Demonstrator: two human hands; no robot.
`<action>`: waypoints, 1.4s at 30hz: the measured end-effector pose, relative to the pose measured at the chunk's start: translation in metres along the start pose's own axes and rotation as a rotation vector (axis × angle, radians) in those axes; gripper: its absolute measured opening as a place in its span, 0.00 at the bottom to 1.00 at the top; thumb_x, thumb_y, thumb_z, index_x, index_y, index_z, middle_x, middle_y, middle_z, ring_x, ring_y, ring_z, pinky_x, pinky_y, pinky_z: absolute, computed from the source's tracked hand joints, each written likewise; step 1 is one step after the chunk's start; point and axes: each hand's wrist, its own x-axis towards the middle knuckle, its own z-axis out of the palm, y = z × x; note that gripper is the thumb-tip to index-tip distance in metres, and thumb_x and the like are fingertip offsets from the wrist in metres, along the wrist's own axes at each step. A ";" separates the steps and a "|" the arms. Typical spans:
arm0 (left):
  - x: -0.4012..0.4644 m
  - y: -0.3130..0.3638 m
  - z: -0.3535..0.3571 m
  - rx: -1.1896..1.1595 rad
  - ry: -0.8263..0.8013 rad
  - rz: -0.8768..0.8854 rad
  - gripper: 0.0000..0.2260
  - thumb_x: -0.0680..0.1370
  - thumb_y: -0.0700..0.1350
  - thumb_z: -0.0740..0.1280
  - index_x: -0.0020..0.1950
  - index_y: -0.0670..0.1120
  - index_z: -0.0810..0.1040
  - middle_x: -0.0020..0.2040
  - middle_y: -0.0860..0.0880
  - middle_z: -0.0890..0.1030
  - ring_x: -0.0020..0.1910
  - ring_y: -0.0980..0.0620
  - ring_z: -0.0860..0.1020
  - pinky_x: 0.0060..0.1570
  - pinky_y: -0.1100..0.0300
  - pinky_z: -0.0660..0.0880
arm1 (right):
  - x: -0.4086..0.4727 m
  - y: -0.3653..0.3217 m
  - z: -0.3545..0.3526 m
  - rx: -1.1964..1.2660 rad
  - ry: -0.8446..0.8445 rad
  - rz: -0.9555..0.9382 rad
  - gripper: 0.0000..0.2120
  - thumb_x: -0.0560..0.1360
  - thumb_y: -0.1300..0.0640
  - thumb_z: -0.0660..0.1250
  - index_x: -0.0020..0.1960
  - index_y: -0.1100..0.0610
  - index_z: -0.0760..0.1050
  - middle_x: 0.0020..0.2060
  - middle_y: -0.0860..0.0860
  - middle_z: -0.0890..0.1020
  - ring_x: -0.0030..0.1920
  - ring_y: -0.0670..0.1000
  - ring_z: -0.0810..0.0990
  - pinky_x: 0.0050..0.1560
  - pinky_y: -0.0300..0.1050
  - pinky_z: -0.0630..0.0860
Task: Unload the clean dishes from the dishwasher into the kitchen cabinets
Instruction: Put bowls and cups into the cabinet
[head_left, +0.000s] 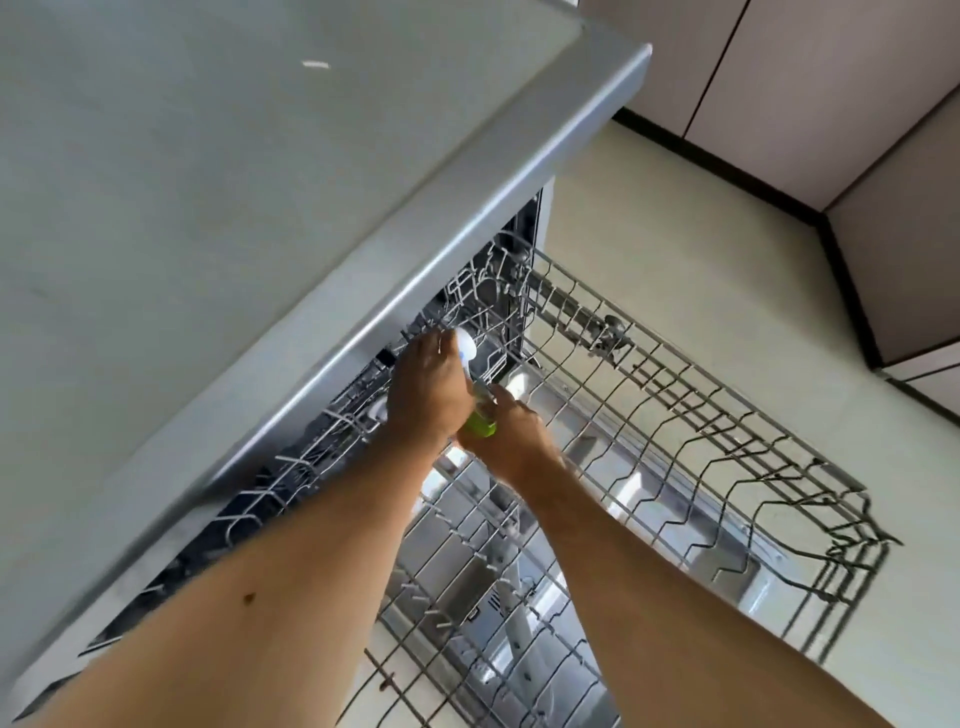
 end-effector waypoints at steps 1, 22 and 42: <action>0.004 -0.002 0.003 0.036 0.000 -0.003 0.30 0.74 0.46 0.72 0.72 0.41 0.66 0.63 0.42 0.74 0.63 0.44 0.73 0.62 0.50 0.74 | 0.000 0.002 -0.001 0.038 0.013 0.017 0.27 0.74 0.47 0.72 0.70 0.47 0.66 0.54 0.49 0.82 0.45 0.48 0.81 0.47 0.45 0.81; -0.098 0.029 -0.047 -0.920 0.061 -0.172 0.25 0.70 0.39 0.76 0.61 0.48 0.67 0.54 0.46 0.77 0.41 0.50 0.82 0.37 0.49 0.82 | -0.099 0.008 -0.073 0.231 0.270 0.006 0.37 0.71 0.46 0.74 0.72 0.44 0.57 0.54 0.50 0.76 0.42 0.47 0.81 0.31 0.33 0.78; -0.296 0.076 -0.160 -1.128 -0.007 -0.231 0.22 0.66 0.44 0.80 0.57 0.50 0.78 0.47 0.52 0.84 0.46 0.56 0.83 0.44 0.64 0.79 | -0.276 -0.056 -0.113 0.074 0.193 -0.064 0.40 0.70 0.43 0.75 0.74 0.40 0.56 0.60 0.52 0.76 0.47 0.46 0.79 0.40 0.38 0.81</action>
